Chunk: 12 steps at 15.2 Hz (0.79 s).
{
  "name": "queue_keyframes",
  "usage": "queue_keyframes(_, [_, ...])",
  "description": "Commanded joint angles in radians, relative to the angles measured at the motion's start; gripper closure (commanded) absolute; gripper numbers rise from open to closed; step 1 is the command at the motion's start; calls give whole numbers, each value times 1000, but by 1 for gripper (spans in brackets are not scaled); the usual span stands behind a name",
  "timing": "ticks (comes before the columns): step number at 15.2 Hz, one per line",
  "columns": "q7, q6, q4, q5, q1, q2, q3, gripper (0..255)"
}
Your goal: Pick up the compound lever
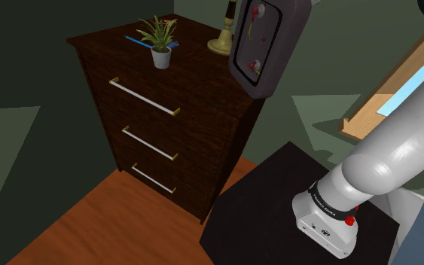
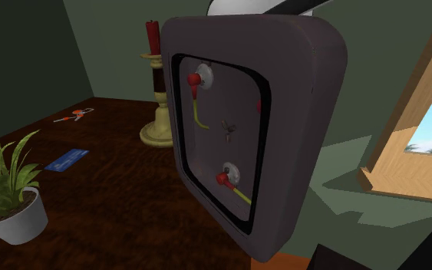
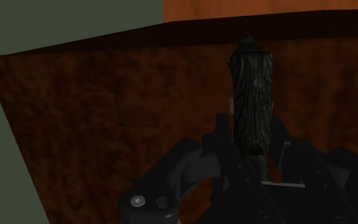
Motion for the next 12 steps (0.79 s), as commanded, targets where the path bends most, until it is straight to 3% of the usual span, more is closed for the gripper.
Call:
queue_keyframes(1, [0, 0, 0, 0, 0, 0, 0, 255])
queue_keyframes(4, [0, 1, -1, 0, 0, 0, 0, 255])
queue_keyframes(12, [-4, -104, 89, -2, 1, -16, 1, 255])
